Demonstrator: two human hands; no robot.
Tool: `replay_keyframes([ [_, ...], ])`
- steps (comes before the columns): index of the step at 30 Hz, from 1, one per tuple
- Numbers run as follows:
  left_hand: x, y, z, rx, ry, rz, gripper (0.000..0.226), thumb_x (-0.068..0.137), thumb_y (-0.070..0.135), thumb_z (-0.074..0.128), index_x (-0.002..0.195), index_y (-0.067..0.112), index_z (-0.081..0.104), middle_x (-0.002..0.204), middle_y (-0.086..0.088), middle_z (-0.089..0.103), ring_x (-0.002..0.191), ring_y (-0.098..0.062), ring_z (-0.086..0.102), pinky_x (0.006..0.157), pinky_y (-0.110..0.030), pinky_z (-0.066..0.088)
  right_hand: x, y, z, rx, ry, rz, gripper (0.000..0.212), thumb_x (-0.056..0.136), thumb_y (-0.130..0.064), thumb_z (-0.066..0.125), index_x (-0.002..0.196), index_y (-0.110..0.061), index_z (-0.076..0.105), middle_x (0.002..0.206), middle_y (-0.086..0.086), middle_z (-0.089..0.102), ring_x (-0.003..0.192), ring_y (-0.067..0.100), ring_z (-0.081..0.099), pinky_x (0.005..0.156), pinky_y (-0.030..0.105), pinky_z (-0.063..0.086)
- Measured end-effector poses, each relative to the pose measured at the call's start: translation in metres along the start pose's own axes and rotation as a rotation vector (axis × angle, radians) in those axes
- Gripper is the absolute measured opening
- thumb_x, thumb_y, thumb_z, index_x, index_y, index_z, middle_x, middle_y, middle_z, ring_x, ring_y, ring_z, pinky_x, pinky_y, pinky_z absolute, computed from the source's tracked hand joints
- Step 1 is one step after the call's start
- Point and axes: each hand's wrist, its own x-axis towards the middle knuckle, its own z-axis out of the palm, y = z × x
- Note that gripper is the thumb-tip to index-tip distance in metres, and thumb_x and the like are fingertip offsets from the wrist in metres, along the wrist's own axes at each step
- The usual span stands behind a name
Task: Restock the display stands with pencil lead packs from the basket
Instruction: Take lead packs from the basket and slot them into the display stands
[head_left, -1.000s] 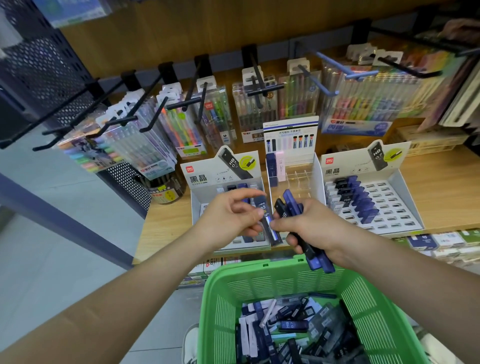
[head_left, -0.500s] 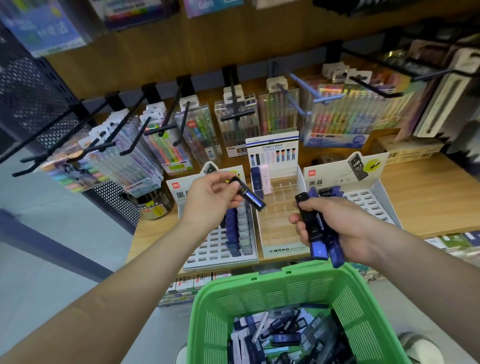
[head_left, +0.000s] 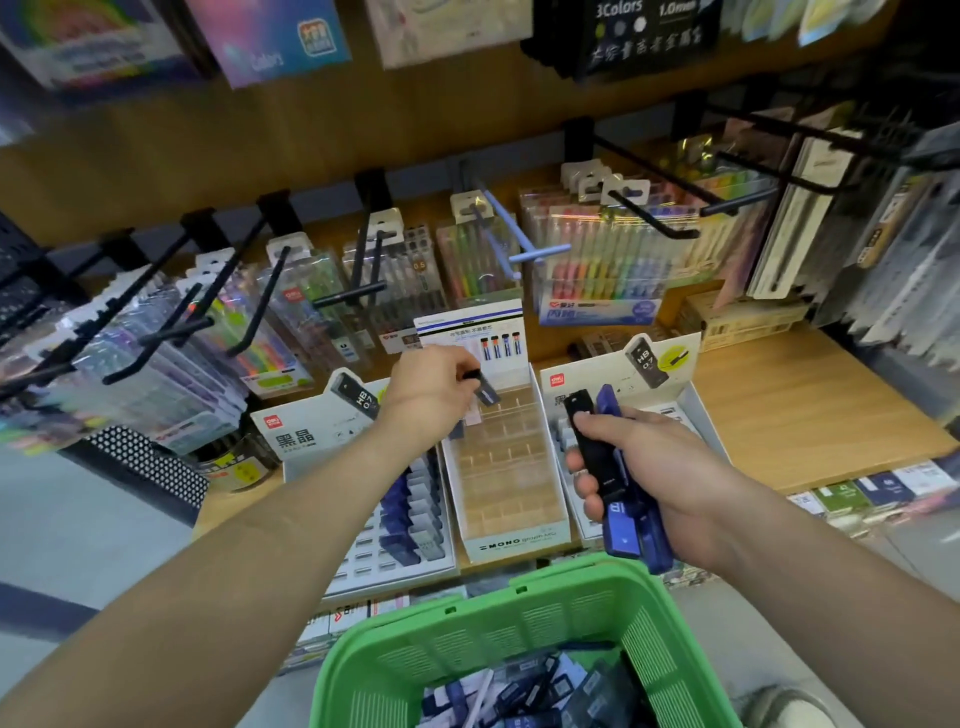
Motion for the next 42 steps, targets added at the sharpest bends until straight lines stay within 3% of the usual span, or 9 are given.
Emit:
replay_keyframes([
  [14,0.012,0.008,0.001,0.394,-0.097,0.194,0.022,0.095,0.025,0.054,0.115,0.019,0.062,0.108,-0.008,0.068,0.098,-0.03,0.062,0.081,-0.038,0.053,0.001,-0.006,0.0,0.093,-0.047,0.018,0.019,0.097,-0.008,0.055,0.112,0.004,0.057,0.067,0.011,0.064,0.045,0.019,0.058,0.041,0.025,0.049],
  [18,0.013,0.011,0.01,0.566,-0.097,0.236,0.018,0.094,0.019,0.054,0.111,0.014,0.057,0.104,-0.009,0.063,0.093,-0.032,0.061,0.071,-0.038,0.049,0.0,-0.005,0.0,0.077,-0.061,0.005,0.019,0.098,-0.018,0.059,0.11,-0.004,0.058,0.069,0.01,0.067,0.045,0.018,0.06,0.041,0.024,0.049],
  [22,0.016,0.013,0.014,0.635,-0.051,0.244,0.025,0.09,0.012,0.059,0.115,0.011,0.058,0.111,-0.009,0.06,0.098,-0.032,0.059,0.074,-0.041,0.051,0.002,-0.006,0.0,0.082,-0.078,-0.021,0.011,0.096,-0.02,0.062,0.101,-0.012,0.057,0.069,0.008,0.065,0.042,0.015,0.051,0.037,0.02,0.04],
  [25,0.01,0.018,0.007,0.404,-0.01,0.166,0.023,0.094,0.02,0.054,0.116,0.015,0.062,0.114,-0.005,0.062,0.1,-0.029,0.059,0.08,-0.038,0.051,0.003,-0.006,0.002,0.065,-0.094,-0.033,0.009,0.095,-0.02,0.063,0.097,-0.014,0.057,0.069,0.008,0.066,0.042,0.015,0.049,0.035,0.02,0.037],
  [28,-0.012,0.027,-0.005,-0.232,0.047,-0.07,0.019,0.095,0.024,0.054,0.1,0.017,0.071,0.088,0.001,0.072,0.075,-0.018,0.062,0.069,-0.03,0.051,0.002,-0.006,0.007,0.023,-0.112,-0.041,0.011,0.093,-0.021,0.065,0.099,-0.014,0.058,0.07,0.008,0.067,0.043,0.016,0.05,0.034,0.019,0.034],
  [30,-0.032,0.034,-0.02,-0.828,-0.143,-0.275,0.021,0.097,0.026,0.055,0.091,0.013,0.071,0.073,0.0,0.073,0.056,-0.013,0.056,0.053,-0.025,0.049,0.001,-0.005,0.01,0.0,-0.127,-0.043,0.015,0.091,-0.022,0.066,0.102,-0.014,0.059,0.073,0.009,0.068,0.044,0.016,0.05,0.033,0.019,0.032],
  [32,-0.049,0.034,-0.034,-1.131,-0.363,-0.315,0.023,0.094,0.03,0.058,0.089,0.012,0.072,0.073,-0.003,0.071,0.053,-0.012,0.056,0.049,-0.021,0.049,-0.001,-0.004,0.013,-0.028,-0.144,-0.042,0.014,0.09,-0.024,0.066,0.099,-0.016,0.06,0.075,0.01,0.07,0.045,0.015,0.051,0.033,0.018,0.031],
  [37,-0.077,0.014,-0.048,-1.197,-0.447,-0.287,0.011,0.071,0.022,0.071,0.076,0.015,0.077,0.069,-0.003,0.069,0.058,-0.009,0.062,0.056,-0.017,0.054,-0.005,0.001,0.024,-0.219,-0.181,-0.037,0.029,0.087,-0.036,0.069,0.105,-0.014,0.062,0.07,0.007,0.07,0.043,0.012,0.05,0.033,0.018,0.032],
  [42,-0.085,-0.023,-0.056,-1.143,-0.322,-0.382,0.02,0.072,0.009,0.072,0.091,0.007,0.073,0.073,-0.013,0.071,0.059,-0.014,0.067,0.055,-0.018,0.056,-0.002,0.009,0.032,-0.34,-0.125,0.069,0.028,0.093,-0.042,0.062,0.101,-0.016,0.061,0.06,0.003,0.059,0.038,0.009,0.039,0.034,0.017,0.031],
])
